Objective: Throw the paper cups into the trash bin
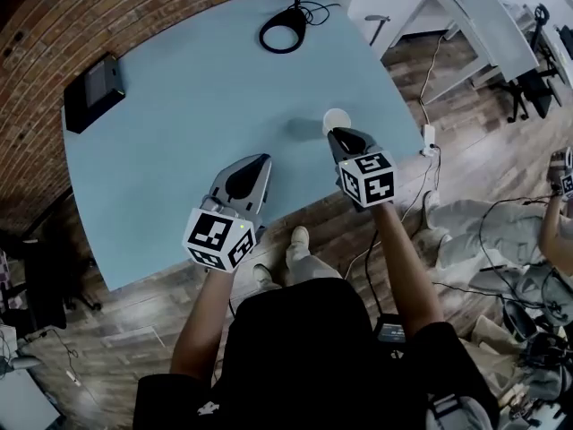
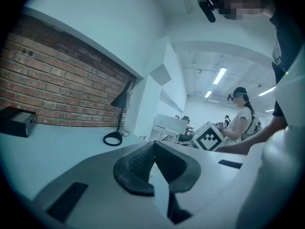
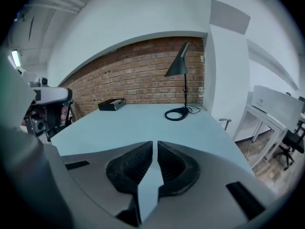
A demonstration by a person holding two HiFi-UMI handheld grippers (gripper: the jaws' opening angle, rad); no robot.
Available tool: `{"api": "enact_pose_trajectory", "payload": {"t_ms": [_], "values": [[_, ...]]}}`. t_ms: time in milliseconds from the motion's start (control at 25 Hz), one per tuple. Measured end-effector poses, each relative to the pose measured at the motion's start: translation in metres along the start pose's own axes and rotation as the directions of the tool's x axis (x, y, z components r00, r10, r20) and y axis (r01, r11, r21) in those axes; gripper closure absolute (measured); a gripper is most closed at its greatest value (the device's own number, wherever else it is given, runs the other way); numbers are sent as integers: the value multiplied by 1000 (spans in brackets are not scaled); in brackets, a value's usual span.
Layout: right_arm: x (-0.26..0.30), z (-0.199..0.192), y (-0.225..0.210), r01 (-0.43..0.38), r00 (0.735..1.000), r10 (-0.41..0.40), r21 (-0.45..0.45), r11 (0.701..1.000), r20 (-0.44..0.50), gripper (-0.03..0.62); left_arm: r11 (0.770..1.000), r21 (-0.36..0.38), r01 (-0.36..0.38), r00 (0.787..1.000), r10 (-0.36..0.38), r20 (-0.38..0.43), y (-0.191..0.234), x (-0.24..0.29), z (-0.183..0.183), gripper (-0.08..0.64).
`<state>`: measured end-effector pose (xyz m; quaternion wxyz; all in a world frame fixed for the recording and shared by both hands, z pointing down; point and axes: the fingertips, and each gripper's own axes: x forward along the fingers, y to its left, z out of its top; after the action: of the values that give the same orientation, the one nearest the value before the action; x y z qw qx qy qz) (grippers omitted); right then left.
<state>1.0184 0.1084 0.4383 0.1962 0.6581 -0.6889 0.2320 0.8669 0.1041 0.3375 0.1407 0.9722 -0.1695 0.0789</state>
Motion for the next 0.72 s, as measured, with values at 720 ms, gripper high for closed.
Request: {"api": "enact_pose_trajectory", "payload": {"t_ms": [720], "values": [[70,-60,-30,5,948,-114,-346,938,-296,460,996,-74,-42,998,37,-58,7,15,-37,551]]}}
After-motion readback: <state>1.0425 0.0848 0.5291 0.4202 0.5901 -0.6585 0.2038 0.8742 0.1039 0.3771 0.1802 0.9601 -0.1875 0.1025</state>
